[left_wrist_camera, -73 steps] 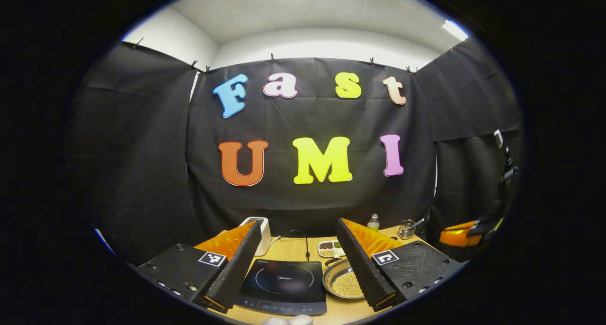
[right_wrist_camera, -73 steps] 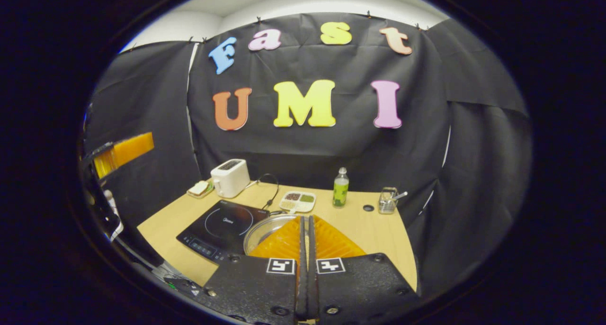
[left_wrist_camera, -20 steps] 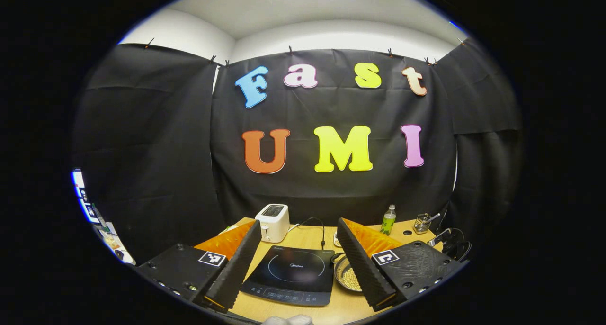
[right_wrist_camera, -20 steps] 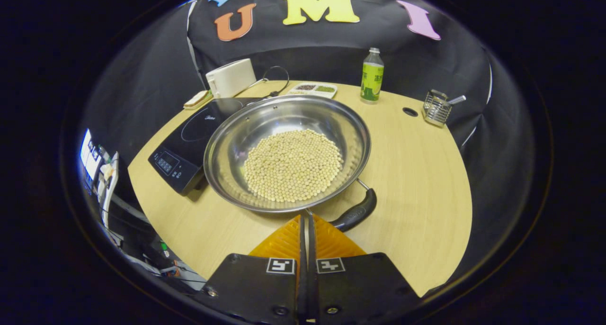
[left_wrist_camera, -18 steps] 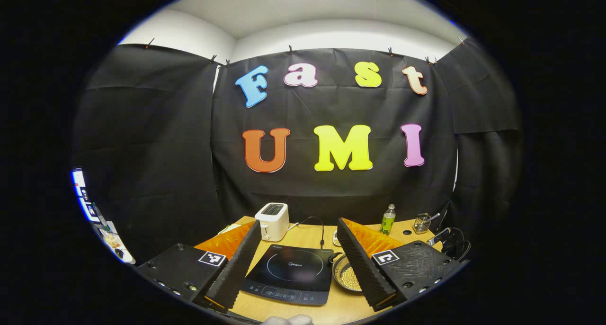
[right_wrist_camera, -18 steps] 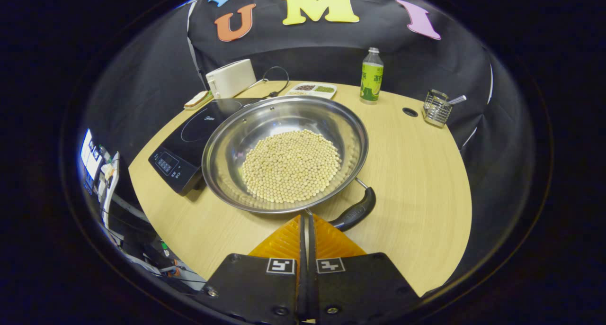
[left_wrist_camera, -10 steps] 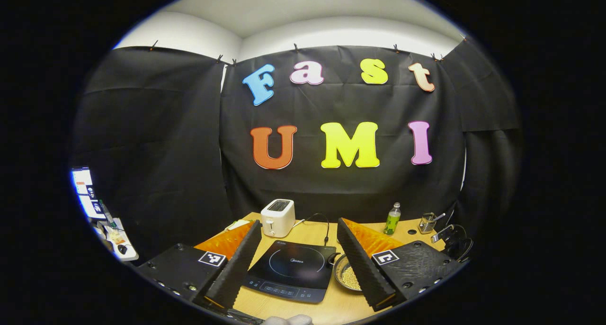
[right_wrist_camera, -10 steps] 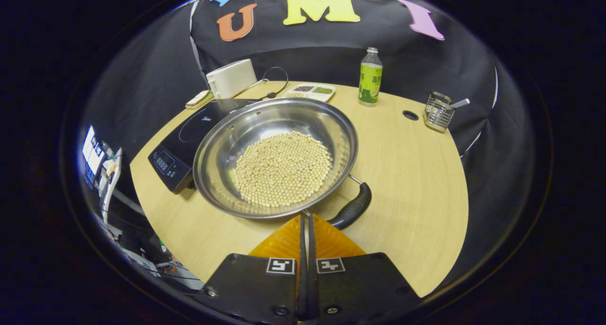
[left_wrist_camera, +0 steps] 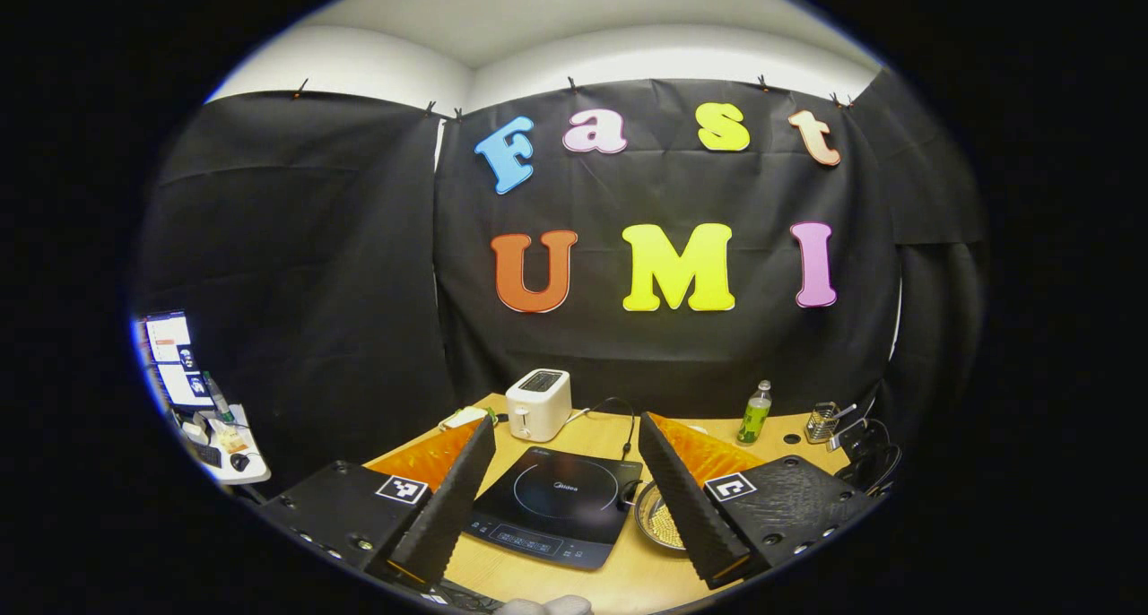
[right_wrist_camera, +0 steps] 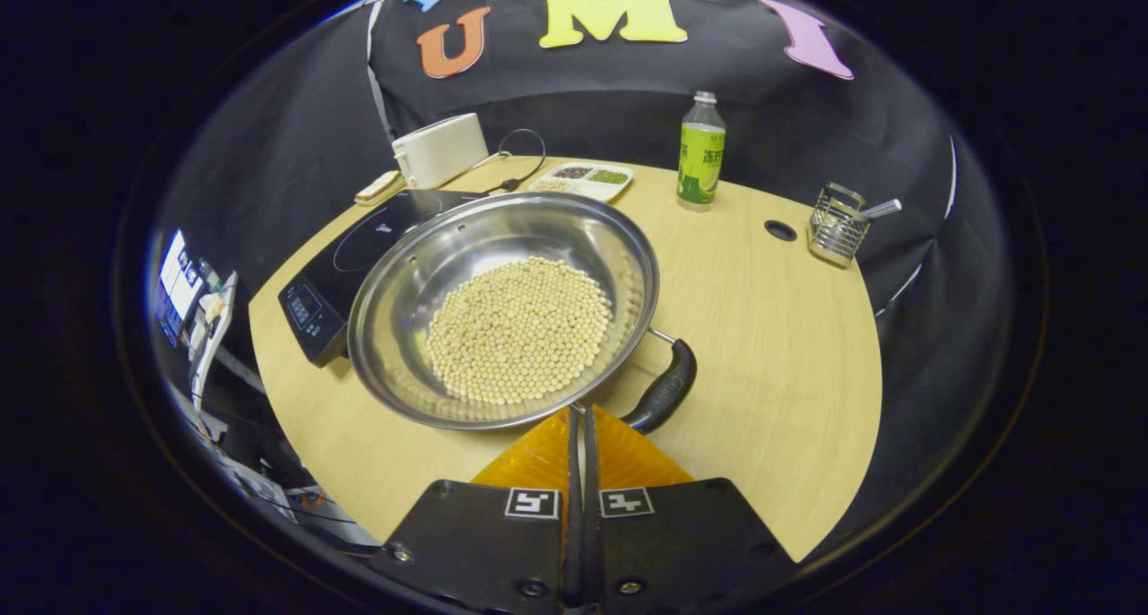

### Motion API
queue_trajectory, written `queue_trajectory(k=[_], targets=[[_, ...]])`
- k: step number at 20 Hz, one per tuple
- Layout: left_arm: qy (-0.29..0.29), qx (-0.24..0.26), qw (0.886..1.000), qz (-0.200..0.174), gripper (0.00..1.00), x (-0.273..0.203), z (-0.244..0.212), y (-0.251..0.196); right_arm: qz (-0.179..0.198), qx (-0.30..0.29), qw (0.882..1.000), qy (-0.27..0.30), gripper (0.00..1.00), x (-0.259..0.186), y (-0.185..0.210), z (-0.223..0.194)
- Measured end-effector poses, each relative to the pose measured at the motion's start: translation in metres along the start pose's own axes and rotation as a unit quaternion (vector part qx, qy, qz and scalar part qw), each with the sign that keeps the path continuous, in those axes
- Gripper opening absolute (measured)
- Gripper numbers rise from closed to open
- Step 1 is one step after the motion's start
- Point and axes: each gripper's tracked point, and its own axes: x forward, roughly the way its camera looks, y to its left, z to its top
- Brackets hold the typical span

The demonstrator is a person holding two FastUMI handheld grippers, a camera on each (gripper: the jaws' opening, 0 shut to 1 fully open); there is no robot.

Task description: First push the handle of the pot to place it horizontally, then grasp the pot with both hands and set it on the induction cooktop.

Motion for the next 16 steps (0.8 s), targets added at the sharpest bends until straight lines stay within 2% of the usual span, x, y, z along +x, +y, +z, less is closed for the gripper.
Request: queue_trajectory(k=[9,16], targets=[[0.013,-0.003,0.999,0.030,0.96,0.002,-0.008,-0.019,0.008,-0.038,0.999,-0.006,0.04,0.009,-0.030,0.015],[0.019,0.002,0.999,0.040,0.96,0.005,-0.015,-0.031,0.012,-0.048,0.999,-0.010,0.04,0.010,-0.041,0.022]])
